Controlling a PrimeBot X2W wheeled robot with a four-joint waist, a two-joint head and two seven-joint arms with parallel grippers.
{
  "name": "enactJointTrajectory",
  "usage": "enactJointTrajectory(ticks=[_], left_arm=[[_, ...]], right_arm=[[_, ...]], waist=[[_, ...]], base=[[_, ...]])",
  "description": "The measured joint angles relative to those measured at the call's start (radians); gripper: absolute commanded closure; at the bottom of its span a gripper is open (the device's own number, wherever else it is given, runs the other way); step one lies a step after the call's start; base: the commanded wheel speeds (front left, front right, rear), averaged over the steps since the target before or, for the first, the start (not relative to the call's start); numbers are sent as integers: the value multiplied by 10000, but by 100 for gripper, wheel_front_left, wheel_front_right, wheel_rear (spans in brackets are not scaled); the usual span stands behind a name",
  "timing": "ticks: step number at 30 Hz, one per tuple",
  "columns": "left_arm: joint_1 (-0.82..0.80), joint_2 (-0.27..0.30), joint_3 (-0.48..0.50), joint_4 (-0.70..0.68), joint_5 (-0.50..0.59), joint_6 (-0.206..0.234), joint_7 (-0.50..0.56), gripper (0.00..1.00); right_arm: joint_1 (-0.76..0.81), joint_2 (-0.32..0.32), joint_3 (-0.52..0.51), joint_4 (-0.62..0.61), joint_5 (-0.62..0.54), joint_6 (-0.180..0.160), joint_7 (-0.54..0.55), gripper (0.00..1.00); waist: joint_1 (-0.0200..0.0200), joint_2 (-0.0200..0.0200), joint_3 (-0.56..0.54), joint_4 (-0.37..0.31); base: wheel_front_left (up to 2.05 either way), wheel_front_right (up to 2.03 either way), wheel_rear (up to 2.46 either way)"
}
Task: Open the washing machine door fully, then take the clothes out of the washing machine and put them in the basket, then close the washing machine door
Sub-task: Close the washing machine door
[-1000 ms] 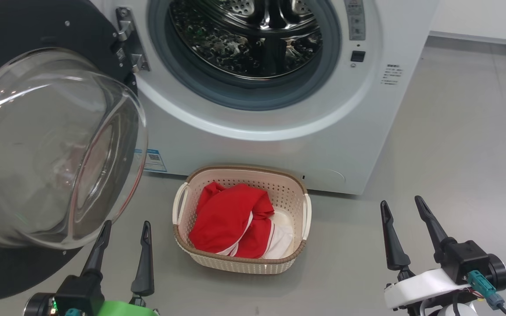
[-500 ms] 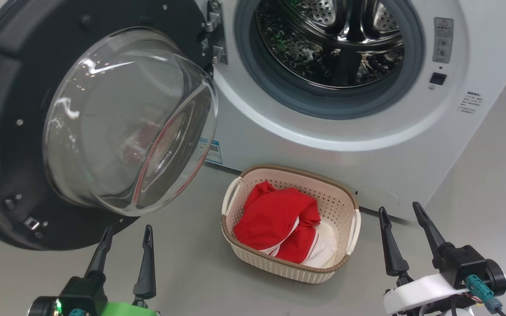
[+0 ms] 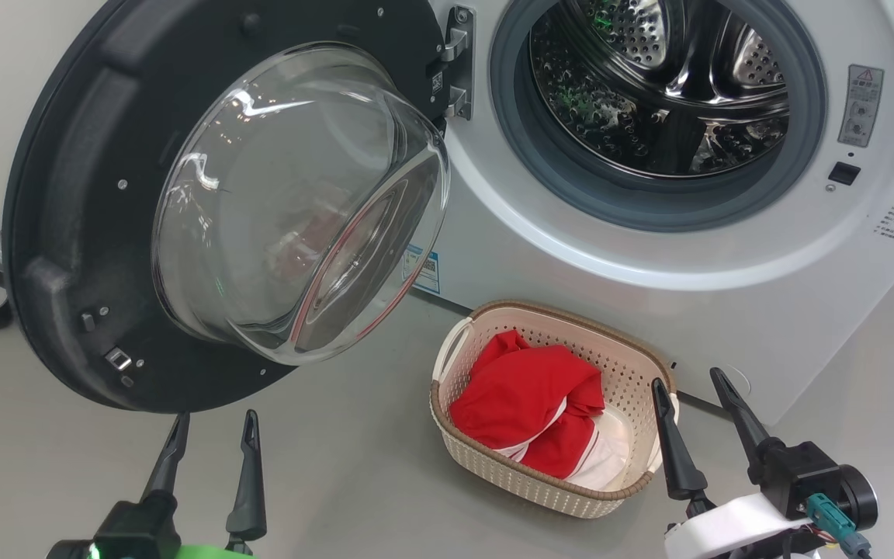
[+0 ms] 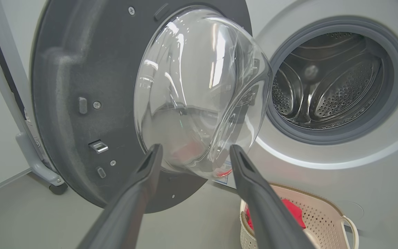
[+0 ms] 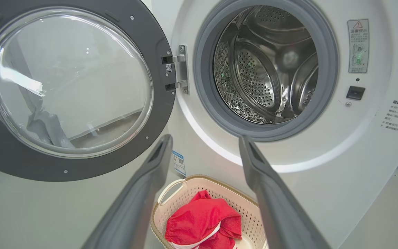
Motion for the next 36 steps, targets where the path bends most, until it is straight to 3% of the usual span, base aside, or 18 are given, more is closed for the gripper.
enactJointTrajectory(ticks=[12, 13, 15, 16, 25, 32, 36], left_arm=[[26, -2, 13, -8, -2, 2, 0, 2], [27, -2, 13, -8, -2, 2, 0, 51], [28, -2, 10, -8, -2, 2, 2, 93], [29, -2, 10, -8, -2, 2, 2, 100], [30, -12, -15, -261, -370, -8, -27, 100], [29, -61, 144, -938, -3588, -713, -90, 100], [29, -65, 155, -1517, -6318, -905, -192, 100]], right_arm=[[0, 4, 36, 27, 0, 0, 0, 0], [0, 4, 36, 31, 0, 0, 0, 0], [0, 6, 36, 36, 0, 0, 0, 0], [0, 6, 40, 38, 0, 0, 0, 0], [-1, 12, 65, 44, 0, -2, 0, 0], [-2, 13, 63, 52, 0, -4, 0, 0], [-3, 15, 69, 50, 0, -4, 0, 0]], waist=[[0, 0, -17, 24], [0, 0, -22, 26], [0, 0, -31, 31], [0, 0, -36, 33], [0, 0, -12, 75], [0, 0, 8, 136], [0, 0, 27, 167]], base=[[0, 0, 0], [0, 0, 0], [0, 0, 0], [0, 0, 0], [0, 0, 0], [0, 0, 0], [0, 0, 0]])
